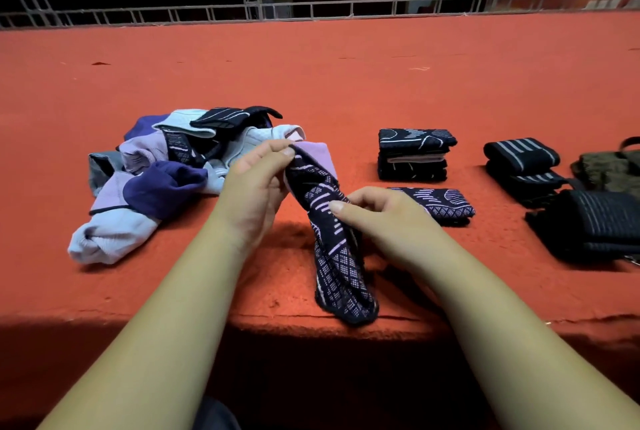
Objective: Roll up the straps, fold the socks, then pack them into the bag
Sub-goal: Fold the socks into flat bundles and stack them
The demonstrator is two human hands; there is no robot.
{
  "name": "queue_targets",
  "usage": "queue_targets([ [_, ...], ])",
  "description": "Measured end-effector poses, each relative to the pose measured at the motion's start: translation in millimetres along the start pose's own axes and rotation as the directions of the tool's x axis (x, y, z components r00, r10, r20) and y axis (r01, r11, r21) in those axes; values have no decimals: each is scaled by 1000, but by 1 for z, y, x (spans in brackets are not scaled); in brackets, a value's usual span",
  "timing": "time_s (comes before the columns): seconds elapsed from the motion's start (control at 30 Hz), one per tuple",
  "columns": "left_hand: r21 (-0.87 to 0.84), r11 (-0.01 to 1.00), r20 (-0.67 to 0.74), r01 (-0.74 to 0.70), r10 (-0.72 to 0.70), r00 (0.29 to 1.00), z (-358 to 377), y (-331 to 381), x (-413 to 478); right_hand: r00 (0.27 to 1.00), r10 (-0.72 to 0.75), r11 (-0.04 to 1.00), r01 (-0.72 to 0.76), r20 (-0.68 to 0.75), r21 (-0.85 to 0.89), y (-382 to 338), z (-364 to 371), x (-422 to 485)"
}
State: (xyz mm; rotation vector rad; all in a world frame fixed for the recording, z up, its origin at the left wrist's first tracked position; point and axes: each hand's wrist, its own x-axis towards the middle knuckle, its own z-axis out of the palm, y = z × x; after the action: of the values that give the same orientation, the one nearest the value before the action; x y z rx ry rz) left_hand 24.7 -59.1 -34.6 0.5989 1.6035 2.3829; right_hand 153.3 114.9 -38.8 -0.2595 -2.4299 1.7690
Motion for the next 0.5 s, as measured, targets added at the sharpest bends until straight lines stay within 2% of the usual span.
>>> queue_targets([
  [0.07, 144, 985, 18, -93, 91, 996, -1, 6, -3, 998, -48, 997, 46, -35, -59, -1, 1, 4],
  [0.13, 377, 893, 141, -247, 208, 968, -2, 16, -9, 991, -111, 985, 99, -79, -143, -1, -1, 8],
  [0.17, 490, 813, 223, -315, 233, 947, -3, 20, -12, 984, -152, 974, 132, -95, -185, -1, -1, 10],
  [0.23, 678, 591, 355, -437, 257, 899, -3, 25, -16, 963, -245, 933, 201, -116, -297, -1, -3, 12],
  [0.3, 763, 424, 406, -488, 273, 872, -3, 26, -16, 937, -324, 891, 256, -130, -375, -2, -4, 10],
  [0.4, 794, 365, 396, -486, 296, 869, -4, 25, -16, 907, -404, 845, 319, -122, -429, -3, -2, 8],
  [0.5, 784, 443, 320, -434, 311, 895, -8, 20, -17, 896, -431, 814, 338, -102, -473, -2, -2, 8],
])
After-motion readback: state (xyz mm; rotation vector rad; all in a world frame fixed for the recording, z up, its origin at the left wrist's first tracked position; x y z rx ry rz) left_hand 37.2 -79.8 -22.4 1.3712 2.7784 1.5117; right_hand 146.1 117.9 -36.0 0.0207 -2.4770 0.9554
